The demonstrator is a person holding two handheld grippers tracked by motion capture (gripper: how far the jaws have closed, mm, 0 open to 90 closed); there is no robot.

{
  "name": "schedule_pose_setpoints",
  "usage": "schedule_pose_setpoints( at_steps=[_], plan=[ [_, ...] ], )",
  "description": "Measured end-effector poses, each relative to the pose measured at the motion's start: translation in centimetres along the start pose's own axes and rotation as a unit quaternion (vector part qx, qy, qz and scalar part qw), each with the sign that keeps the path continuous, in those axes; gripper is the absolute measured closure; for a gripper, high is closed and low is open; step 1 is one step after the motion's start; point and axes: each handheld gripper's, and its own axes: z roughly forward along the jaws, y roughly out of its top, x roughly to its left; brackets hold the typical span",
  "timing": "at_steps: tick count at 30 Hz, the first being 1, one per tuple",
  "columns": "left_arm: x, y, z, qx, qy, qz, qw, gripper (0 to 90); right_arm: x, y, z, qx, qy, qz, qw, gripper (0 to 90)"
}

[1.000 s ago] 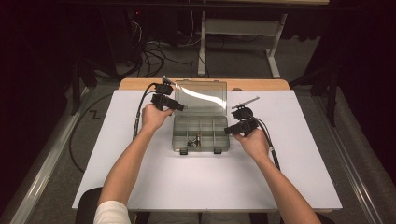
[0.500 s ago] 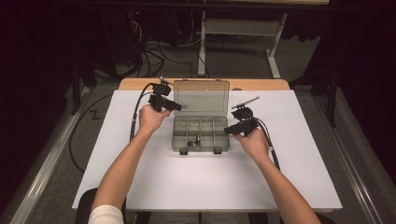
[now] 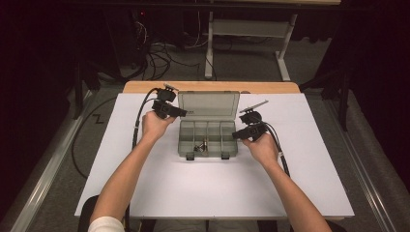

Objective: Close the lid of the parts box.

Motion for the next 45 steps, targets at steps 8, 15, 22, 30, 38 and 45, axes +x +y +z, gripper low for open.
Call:
schedule_pose_setpoints(
  at_steps=[8, 15, 22, 30, 38, 45],
  plan=[
    [-0.1, -0.6, -0.8, -0.003, -0.005, 0.013, 0.9999, 66.9, 0.0, -0.1, 0.0, -0.002, -0.001, 0.000, 1.0000, 74.7],
    [-0.2, -1.1, -1.3, -0.003, -0.009, 0.019, 0.9998, 67.0, 0.0, -0.1, 0.0, -0.005, 0.000, 0.000, 1.0000, 74.6],
    [-0.1, -1.3, -1.4, -0.007, -0.011, 0.022, 0.9997, 67.8, 0.1, -0.3, 0.0, -0.012, -0.004, -0.012, 0.9998, 74.6],
    [0.1, -1.4, -1.5, -0.005, -0.012, 0.023, 0.9997, 68.6, 0.0, -0.4, -0.9, -0.021, 0.009, -0.027, 0.9994, 67.5],
    [0.1, -1.8, -1.6, -0.006, -0.011, 0.026, 0.9996, 68.4, -1.2, -0.1, -4.0, -0.053, 0.007, -0.028, 0.9982, 90.0],
    [0.1, -2.2, -2.0, 0.001, -0.009, 0.031, 0.9995, 67.5, -1.8, 1.2, -5.6, -0.080, 0.006, -0.021, 0.9965, 90.0]
  ],
)
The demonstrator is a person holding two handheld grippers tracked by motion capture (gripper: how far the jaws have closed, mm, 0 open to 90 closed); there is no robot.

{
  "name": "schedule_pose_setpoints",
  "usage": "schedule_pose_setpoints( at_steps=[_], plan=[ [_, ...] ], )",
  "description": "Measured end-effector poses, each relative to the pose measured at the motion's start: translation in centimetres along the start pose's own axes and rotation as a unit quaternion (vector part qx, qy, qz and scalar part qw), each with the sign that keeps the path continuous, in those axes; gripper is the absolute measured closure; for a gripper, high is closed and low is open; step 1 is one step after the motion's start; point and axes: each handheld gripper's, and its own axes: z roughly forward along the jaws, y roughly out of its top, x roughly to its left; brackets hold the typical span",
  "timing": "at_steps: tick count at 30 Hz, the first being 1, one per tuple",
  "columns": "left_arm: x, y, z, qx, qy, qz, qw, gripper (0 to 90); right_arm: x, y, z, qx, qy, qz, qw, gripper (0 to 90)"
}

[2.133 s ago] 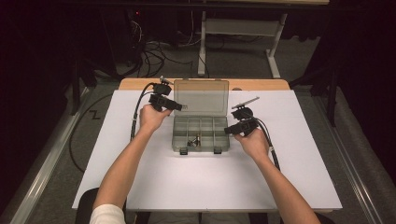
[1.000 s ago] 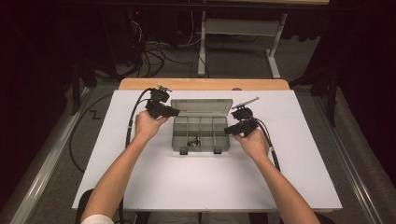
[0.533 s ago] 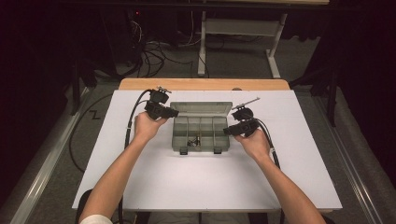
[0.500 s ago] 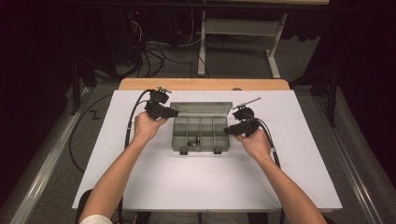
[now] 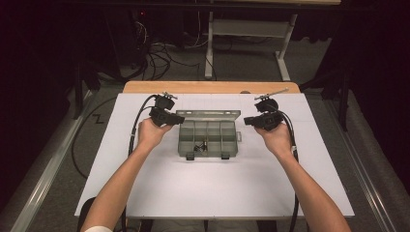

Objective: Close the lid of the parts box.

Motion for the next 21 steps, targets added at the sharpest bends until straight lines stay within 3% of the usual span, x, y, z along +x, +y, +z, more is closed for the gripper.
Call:
schedule_pose_setpoints(
  at_steps=[10, 21],
  plan=[
    [-0.2, -0.2, -0.3, 0.016, 0.008, -0.001, 0.9998, 66.9, 0.3, 0.4, 0.5, 0.002, 0.012, -0.010, 0.9999, 90.0],
    [-0.4, -0.6, -1.5, 0.036, 0.001, -0.011, 0.9993, 66.9, 0.7, 0.4, 0.6, 0.001, 0.019, -0.012, 0.9998, 90.0]
  ],
)
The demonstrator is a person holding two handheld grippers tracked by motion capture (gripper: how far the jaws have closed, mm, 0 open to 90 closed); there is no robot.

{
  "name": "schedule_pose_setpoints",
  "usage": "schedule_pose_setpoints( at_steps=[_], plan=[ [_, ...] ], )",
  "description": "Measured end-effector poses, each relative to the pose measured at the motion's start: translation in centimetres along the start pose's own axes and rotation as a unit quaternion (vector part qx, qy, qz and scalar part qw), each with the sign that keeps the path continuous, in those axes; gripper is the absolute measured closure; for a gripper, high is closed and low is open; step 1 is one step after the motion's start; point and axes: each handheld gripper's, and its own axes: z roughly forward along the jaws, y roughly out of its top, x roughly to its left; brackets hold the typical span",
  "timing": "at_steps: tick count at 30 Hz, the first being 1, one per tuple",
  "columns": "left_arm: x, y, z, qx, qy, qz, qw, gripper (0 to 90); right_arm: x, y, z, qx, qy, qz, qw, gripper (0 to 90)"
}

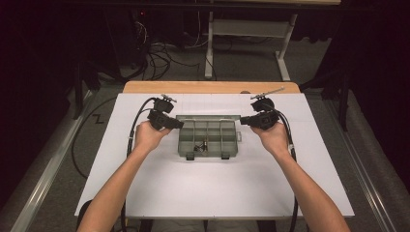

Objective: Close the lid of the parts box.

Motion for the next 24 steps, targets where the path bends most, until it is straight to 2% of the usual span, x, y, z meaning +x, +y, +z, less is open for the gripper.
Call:
schedule_pose_setpoints(
  at_steps=[3, 8, 14, 24],
  plan=[
    [0.1, -0.3, -0.6, 0.003, -0.003, -0.005, 1.0000, 66.9, 0.0, 0.0, 0.0, 0.001, 0.000, 0.000, 1.0000, 90.0],
    [0.6, -0.4, -1.3, 0.006, 0.005, -0.011, 0.9999, 67.9, 0.1, -0.1, 0.0, 0.001, 0.000, -0.001, 1.0000, 90.0],
    [1.4, 0.4, -2.0, -0.013, 0.004, -0.044, 0.9989, 74.2, 0.2, -0.2, -0.1, 0.003, 0.001, -0.005, 1.0000, 90.0],
    [0.9, 0.5, -2.1, -0.027, 0.000, -0.045, 0.9986, 76.6, 0.3, -0.6, -0.3, 0.003, 0.005, -0.010, 0.9999, 90.0]
  ],
)
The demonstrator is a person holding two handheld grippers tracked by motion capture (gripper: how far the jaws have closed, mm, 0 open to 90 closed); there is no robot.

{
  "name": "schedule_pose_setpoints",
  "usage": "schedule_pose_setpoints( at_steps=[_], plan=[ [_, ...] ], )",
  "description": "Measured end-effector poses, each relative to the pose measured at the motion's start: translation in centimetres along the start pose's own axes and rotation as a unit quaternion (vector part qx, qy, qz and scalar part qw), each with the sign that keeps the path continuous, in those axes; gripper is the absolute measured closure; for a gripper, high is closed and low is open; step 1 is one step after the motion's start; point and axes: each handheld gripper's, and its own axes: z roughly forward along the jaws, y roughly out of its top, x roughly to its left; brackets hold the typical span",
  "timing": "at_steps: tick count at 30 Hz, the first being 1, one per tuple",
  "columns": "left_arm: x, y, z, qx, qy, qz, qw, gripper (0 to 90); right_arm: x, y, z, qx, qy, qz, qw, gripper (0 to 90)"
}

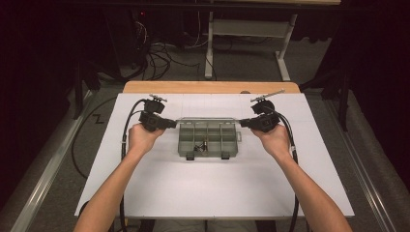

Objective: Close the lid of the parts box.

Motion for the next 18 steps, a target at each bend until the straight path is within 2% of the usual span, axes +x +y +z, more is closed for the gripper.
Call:
schedule_pose_setpoints(
  at_steps=[10, 18],
  plan=[
    [-0.03, -0.37, -0.39, -0.003, -0.008, 0.003, 1.0000, 77.0, 0.05, -0.27, -0.17, 0.000, 0.005, -0.002, 1.0000, 90.0],
    [-0.14, -0.66, -0.79, -0.005, -0.018, -0.002, 0.9998, 77.0, 0.66, -0.48, -0.08, -0.001, 0.012, -0.015, 0.9998, 90.0]
  ],
)
